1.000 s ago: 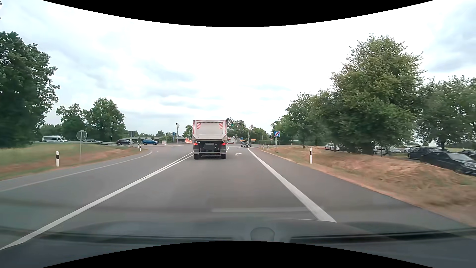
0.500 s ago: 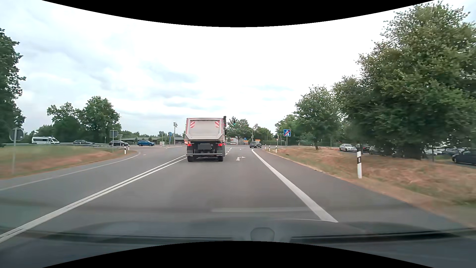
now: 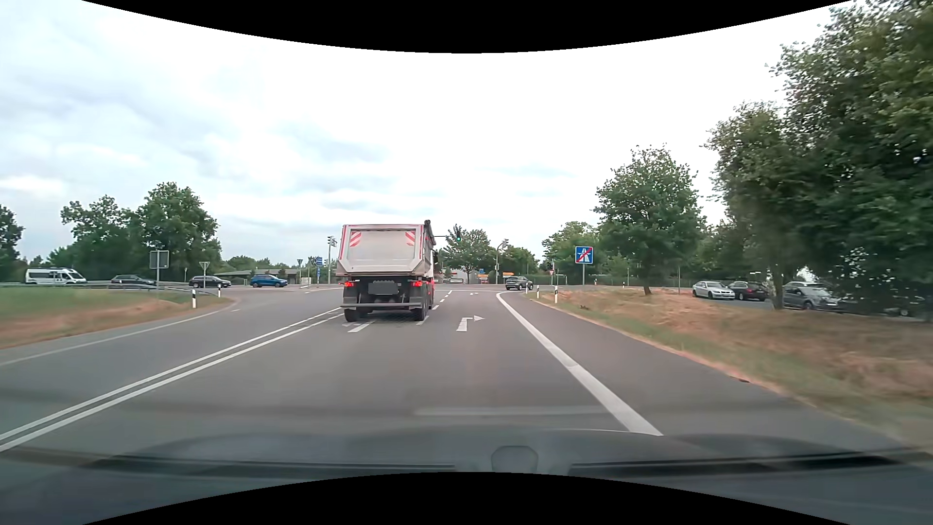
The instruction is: Follow the waypoints while adhering to traffic rules and regulations
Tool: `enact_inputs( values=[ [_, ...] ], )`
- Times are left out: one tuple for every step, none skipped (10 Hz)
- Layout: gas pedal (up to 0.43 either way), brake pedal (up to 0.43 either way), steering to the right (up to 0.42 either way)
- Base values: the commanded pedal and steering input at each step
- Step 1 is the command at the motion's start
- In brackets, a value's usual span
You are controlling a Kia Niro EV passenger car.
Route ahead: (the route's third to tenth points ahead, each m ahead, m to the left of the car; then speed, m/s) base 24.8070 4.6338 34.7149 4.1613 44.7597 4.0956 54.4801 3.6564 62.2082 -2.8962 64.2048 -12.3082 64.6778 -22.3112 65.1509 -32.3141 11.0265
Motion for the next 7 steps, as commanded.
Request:
enact_inputs(
  values=[
    [0.098,0.0,-0.003],
    [0.098,0.0,-0.003],
    [0.098,0.0,-0.004],
    [0.098,0.0,-0.004],
    [0.098,0.0,-0.005],
    [0.098,0.0,-0.006],
    [0.098,0.0,-0.007]
  ],
)
